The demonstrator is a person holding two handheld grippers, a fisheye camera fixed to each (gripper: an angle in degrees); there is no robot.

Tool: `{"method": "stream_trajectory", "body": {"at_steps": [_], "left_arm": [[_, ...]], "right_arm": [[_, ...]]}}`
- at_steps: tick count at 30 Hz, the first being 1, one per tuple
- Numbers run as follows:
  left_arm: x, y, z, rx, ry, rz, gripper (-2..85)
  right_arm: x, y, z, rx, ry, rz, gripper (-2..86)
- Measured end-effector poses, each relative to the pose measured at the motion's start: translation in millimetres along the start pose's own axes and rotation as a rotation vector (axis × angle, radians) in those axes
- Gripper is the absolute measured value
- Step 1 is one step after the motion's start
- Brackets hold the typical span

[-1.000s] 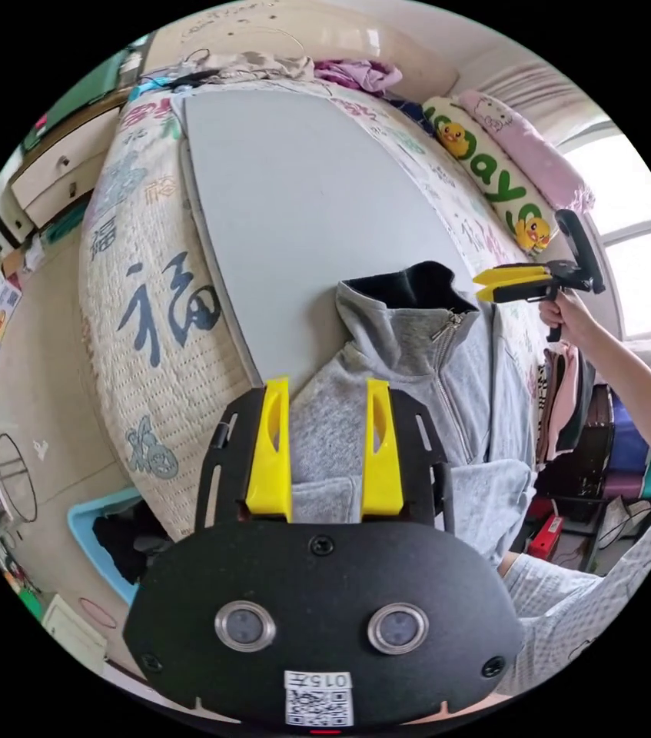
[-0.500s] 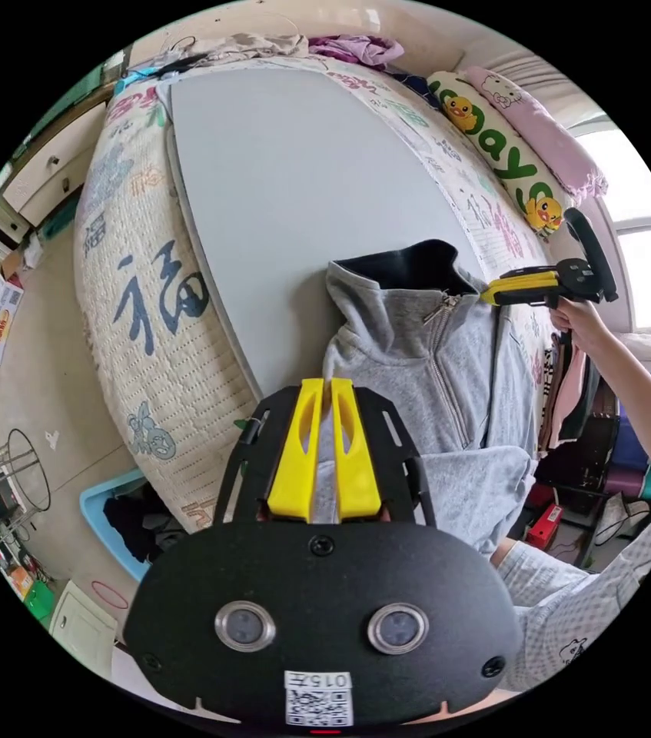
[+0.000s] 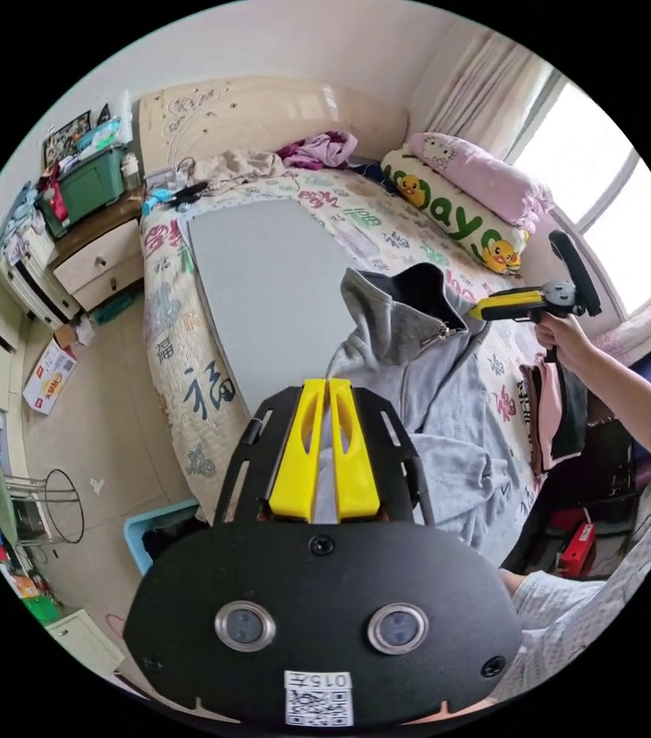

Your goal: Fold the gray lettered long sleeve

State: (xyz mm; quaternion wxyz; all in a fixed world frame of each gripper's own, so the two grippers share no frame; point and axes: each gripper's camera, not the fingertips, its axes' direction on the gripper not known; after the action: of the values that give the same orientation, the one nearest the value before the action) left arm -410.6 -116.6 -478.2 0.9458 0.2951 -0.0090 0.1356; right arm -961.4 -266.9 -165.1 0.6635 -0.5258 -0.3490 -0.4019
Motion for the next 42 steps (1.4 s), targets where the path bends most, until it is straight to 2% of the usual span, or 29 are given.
{"method": "stream_trajectory", "body": {"at_steps": [4,9,11,14,17,20,23,25,27,30,31,32,35,38,40,42], "left_arm": [[45.0,90.3,-24.8,0.025,0.052,0.054,-0.5],[87.1,244.6,3.1,-0.162,0.236,-0.171,-0.4],[95.7,283.7,21.6,-0.244,0.26,-0.265,-0.4],[97.5,323.0,35.5,-0.319,0.227,-0.4,-0.3],[82.3,328.9,16.9,-0.273,0.248,-0.496,0.0],[67.9,326.9,-7.6,-0.261,0.19,-0.539,0.2],[53.2,329.7,-31.3,-0.253,0.119,-0.584,0.4],[44.1,335.2,-41.0,-0.217,0.139,-0.617,0.6],[30.5,344.4,-40.6,-0.206,0.175,-0.671,1.1],[10.0,357.8,-31.7,-0.15,0.286,-0.795,1.2],[6.2,359.9,-30.6,-0.125,0.327,-0.817,1.1],[0.3,361.6,-28.1,-0.121,0.354,-0.837,0.7],[-8.7,366.5,-19.7,-0.303,0.237,-0.805,-0.4],[-24.3,378.6,-32.6,-0.296,0.294,-0.802,-0.7],[-39.9,387.1,-49.7,-0.272,0.321,-0.83,-0.7],[-69.3,398.0,-84.4,-0.146,0.335,-0.872,-0.5]], "right_arm": [[-20.7,135.8,-17.4,-0.015,-0.13,-0.068,0.8],[-54.3,284.7,31.7,-0.203,-0.254,0.001,1.4],[-71.8,331.1,71.0,-0.333,-0.232,0.035,2.5],[-79.2,367.2,91.0,-0.414,-0.238,0.125,4.6],[-77.4,385.6,67.9,-0.374,-0.273,0.21,4.2],[-83.4,394.2,33.0,-0.306,-0.252,0.257,3.7],[-109.0,389.0,10.6,-0.253,-0.25,0.218,3.6],[-134.2,380.8,8.1,-0.228,-0.298,0.17,3.8],[-165.9,371.0,15.5,-0.245,-0.342,0.112,4.3],[-211.7,368.2,43.8,-0.344,-0.205,0.06,5.5],[-220.2,373.3,54.9,-0.392,-0.193,0.075,5.5],[-220.8,378.9,51.9,-0.357,-0.218,0.109,5.4],[-211.7,384.8,42.0,-0.41,-0.262,0.223,2.5],[-222.7,384.5,26.1,-0.483,-0.246,0.215,1.2],[-240.3,377.7,5.8,-0.485,-0.196,0.188,1.9],[-269.8,363.2,-22.1,-0.426,-0.161,0.143,3.7]]}}
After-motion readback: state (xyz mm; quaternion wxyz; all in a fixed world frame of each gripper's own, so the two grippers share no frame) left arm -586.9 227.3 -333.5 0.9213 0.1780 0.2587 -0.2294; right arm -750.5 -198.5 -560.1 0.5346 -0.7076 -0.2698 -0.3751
